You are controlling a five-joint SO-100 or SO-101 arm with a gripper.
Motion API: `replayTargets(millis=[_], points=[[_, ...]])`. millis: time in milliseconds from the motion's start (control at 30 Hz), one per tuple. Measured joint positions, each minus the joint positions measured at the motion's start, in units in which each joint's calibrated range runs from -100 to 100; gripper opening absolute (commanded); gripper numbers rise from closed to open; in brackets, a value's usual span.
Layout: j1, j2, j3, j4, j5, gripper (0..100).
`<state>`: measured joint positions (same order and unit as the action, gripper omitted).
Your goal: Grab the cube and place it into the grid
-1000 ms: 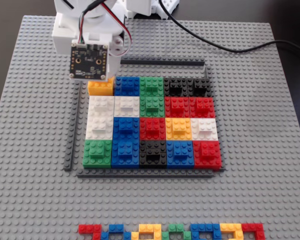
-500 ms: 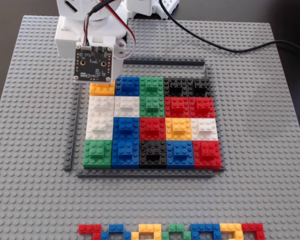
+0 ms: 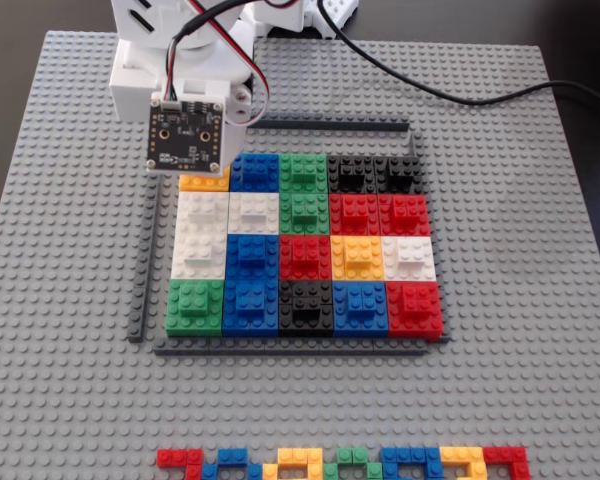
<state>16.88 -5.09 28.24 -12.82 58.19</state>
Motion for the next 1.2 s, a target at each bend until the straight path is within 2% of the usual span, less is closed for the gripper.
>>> replayTargets(millis=[233, 533, 1200], points=[[0.0, 0.0, 0.0, 0.0, 0.0, 9], [0.07, 0.0, 0.44, -0.93, -0.68, 17], [0.44, 0.0, 0.26, 0.0, -1.07, 16]])
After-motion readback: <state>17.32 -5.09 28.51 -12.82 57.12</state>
